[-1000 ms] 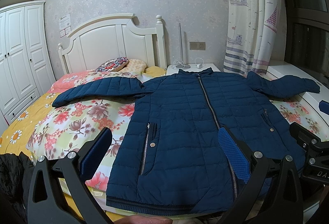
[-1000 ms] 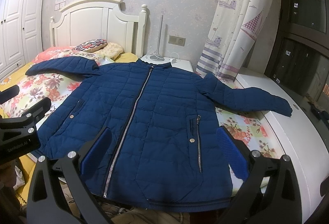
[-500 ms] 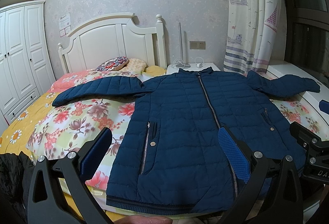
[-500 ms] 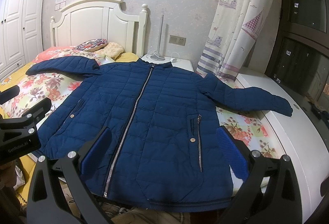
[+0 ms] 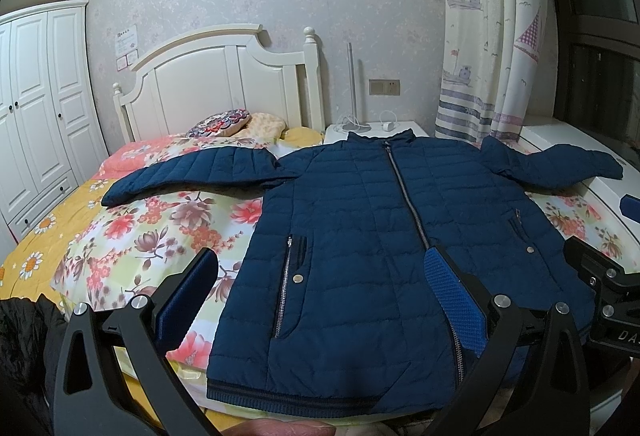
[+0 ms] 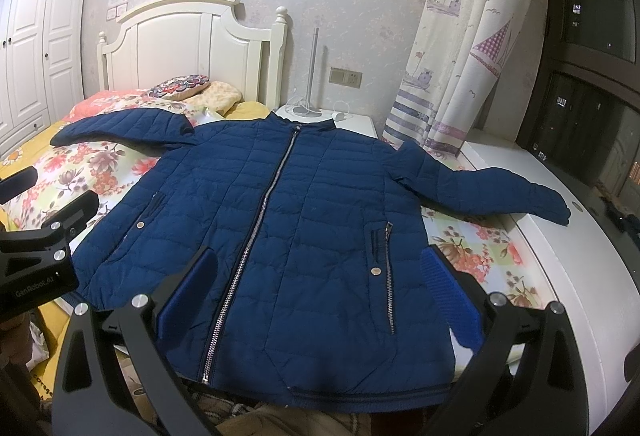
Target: Fold large clothes
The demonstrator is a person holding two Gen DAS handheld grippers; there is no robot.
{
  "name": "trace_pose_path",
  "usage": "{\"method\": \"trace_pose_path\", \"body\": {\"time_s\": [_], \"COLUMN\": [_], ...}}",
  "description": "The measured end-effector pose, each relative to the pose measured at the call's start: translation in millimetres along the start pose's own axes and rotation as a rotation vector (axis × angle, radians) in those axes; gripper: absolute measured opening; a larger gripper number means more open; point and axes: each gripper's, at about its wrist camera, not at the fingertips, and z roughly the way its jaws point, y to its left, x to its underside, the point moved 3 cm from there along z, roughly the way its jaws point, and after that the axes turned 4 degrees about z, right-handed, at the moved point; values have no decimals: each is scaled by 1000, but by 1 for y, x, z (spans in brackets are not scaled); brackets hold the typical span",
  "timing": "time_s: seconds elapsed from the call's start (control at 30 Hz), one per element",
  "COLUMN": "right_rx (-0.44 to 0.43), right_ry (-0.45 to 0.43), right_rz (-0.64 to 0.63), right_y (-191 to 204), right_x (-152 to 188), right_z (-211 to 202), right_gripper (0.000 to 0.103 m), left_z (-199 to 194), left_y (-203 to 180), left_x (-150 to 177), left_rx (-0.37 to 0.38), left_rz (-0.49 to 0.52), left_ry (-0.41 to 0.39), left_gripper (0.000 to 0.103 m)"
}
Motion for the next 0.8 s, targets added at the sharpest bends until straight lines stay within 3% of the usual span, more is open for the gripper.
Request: {"method": "trace_pose_path", "body": {"time_s": [0.23, 0.43, 0.53, 0.67, 0.8], "right_rx": [-30, -74, -81, 27, 98], "right_ry": [16, 102, 183, 255, 275], "right_rz": [25, 125, 215, 391, 551], "right_y": [-5, -38, -71, -143, -213], "right_x": [3, 6, 5, 0, -5], "right_z": [12, 61, 106, 172, 225], "right_gripper": [101, 101, 101, 101, 101], "left_z": [11, 61, 110, 196, 268], "left_y": [0, -8, -17, -35, -37], "left_x": [12, 11, 0, -16, -29], "left_rx": [13, 23, 64, 141, 75], "left_rz": [4, 11, 15, 60, 90], "left_ry": [28, 123, 187, 311, 364], "left_gripper": [99, 99, 99, 99, 99]}}
